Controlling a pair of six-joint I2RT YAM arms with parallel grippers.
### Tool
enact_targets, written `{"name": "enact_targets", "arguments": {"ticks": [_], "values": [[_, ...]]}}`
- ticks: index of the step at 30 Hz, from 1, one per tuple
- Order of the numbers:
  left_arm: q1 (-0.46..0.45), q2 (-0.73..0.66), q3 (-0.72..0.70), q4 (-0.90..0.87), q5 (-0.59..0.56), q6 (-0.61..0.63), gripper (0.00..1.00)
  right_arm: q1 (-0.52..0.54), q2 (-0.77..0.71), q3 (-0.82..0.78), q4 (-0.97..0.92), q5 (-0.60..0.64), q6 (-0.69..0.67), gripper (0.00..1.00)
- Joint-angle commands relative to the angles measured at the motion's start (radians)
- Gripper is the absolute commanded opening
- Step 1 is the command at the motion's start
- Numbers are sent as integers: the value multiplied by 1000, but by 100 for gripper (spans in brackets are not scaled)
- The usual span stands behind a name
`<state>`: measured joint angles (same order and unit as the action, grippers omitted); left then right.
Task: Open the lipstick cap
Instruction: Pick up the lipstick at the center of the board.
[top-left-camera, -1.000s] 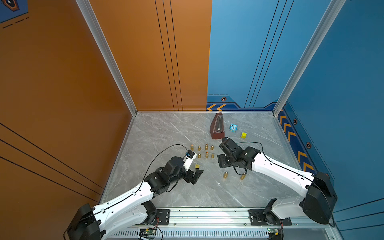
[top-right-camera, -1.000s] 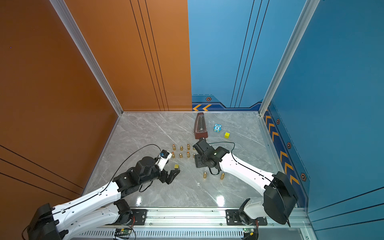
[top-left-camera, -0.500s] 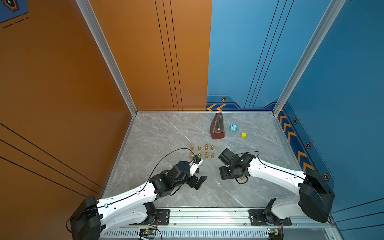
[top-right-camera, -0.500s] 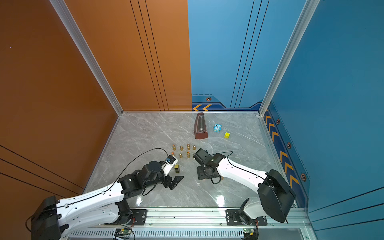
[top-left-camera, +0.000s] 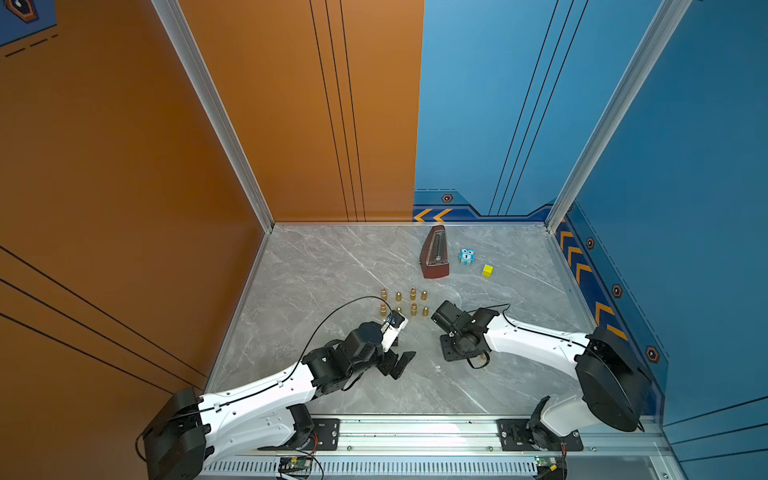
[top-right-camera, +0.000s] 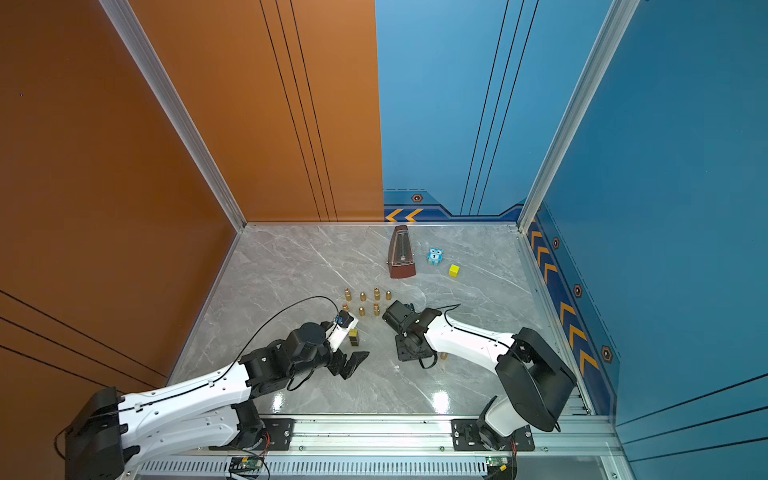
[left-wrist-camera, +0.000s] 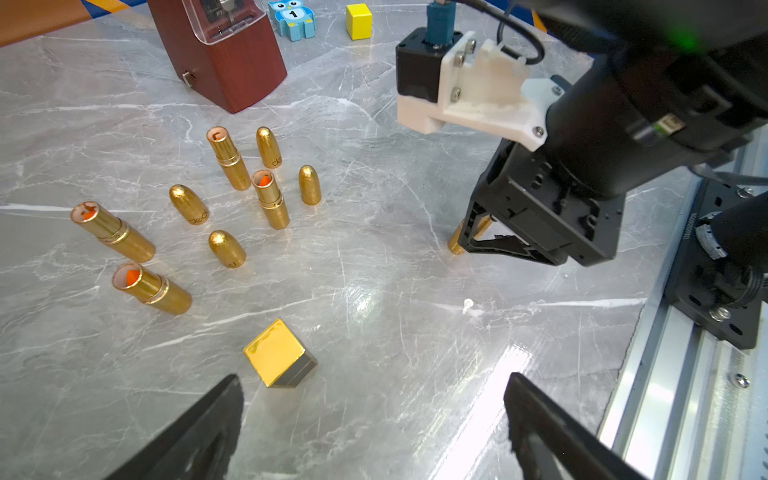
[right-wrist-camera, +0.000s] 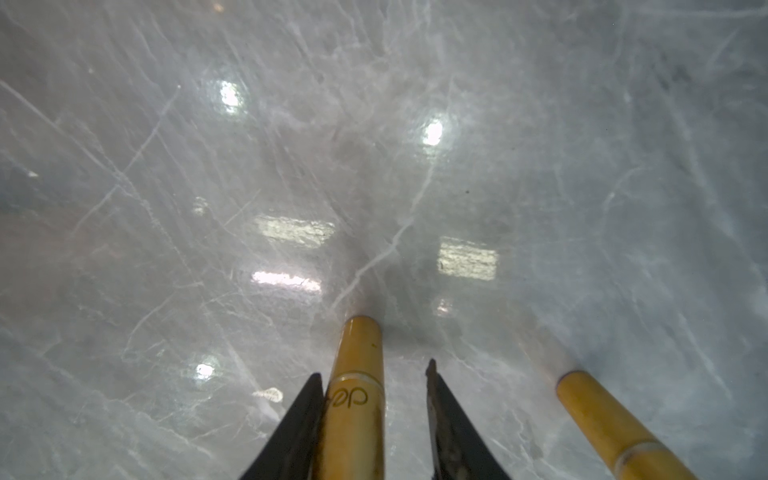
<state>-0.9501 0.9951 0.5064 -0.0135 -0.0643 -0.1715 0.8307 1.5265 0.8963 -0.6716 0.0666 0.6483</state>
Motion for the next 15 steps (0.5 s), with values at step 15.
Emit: {"name": "enact_targets", "arguments": {"ticks": [15], "values": [[-7,-12,7,20,-32,30,99,-1,43,49,5,36,-42,20]]}}
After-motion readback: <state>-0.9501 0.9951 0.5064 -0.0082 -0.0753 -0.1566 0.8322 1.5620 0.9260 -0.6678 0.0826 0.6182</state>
